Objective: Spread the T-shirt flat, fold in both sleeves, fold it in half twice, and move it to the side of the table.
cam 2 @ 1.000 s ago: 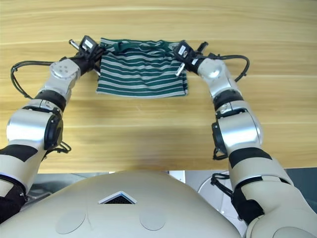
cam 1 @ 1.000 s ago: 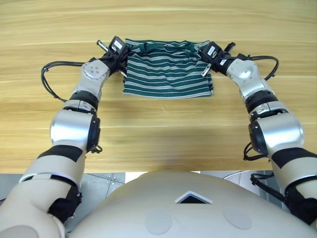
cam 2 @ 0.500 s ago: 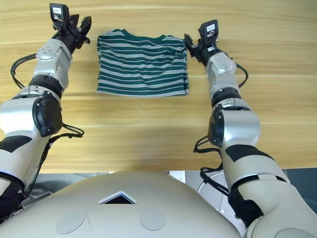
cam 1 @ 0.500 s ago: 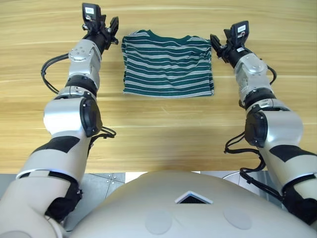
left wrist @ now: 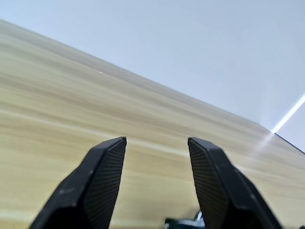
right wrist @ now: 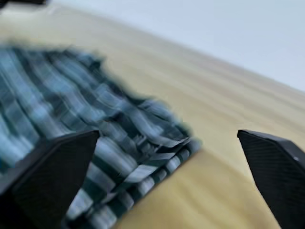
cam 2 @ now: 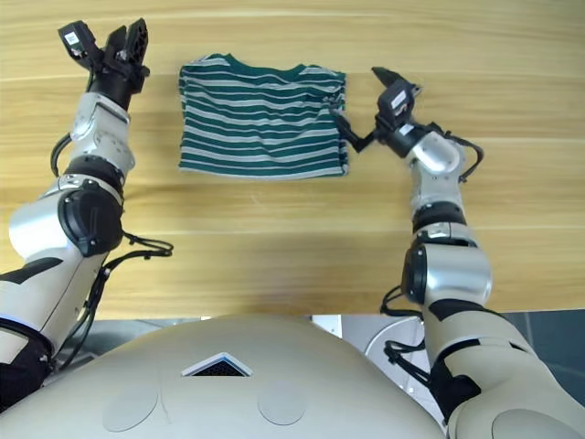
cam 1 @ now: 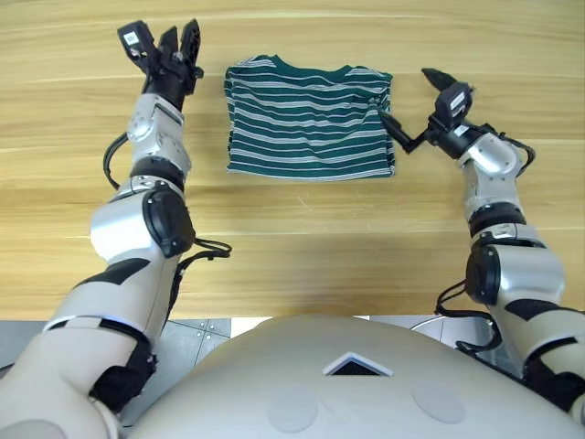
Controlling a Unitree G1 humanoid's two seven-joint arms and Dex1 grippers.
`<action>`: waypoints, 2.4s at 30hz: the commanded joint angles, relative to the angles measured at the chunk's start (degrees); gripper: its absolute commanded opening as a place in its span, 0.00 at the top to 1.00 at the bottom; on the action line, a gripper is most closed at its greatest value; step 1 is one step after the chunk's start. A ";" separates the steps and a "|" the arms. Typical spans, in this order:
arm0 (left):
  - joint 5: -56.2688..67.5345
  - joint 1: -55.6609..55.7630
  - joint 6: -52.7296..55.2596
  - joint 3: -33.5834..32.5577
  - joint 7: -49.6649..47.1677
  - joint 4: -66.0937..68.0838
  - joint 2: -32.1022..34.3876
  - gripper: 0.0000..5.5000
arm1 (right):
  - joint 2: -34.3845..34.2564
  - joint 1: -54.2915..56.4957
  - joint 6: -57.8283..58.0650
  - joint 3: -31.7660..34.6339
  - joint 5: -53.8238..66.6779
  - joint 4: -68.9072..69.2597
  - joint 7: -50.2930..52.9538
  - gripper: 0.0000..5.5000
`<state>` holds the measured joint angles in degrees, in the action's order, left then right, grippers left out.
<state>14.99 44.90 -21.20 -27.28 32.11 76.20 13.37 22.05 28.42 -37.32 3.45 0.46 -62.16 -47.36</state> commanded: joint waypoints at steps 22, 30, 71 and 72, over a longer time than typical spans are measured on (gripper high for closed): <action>-2.32 -2.07 -6.33 4.44 3.19 -1.37 -2.50 0.56 | 15.62 -32.99 13.60 -17.78 29.41 74.59 -22.55 0.02; -2.41 -2.97 -8.89 4.97 5.50 -1.89 -3.21 0.56 | 6.63 -15.12 14.67 -13.59 0.71 54.06 5.74 0.02; -2.28 -4.42 -9.26 5.66 5.48 -2.09 -4.19 0.56 | 18.33 -25.70 11.59 -24.53 7.31 68.96 -4.64 0.02; -2.27 -4.40 -9.26 5.66 5.54 -2.10 -4.24 0.56 | 16.42 -24.14 12.06 -25.69 4.00 67.33 -3.60 0.02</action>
<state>12.72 40.56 -29.90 -21.72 37.17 74.39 9.05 41.12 1.52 -26.33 -20.56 9.33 7.52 -52.33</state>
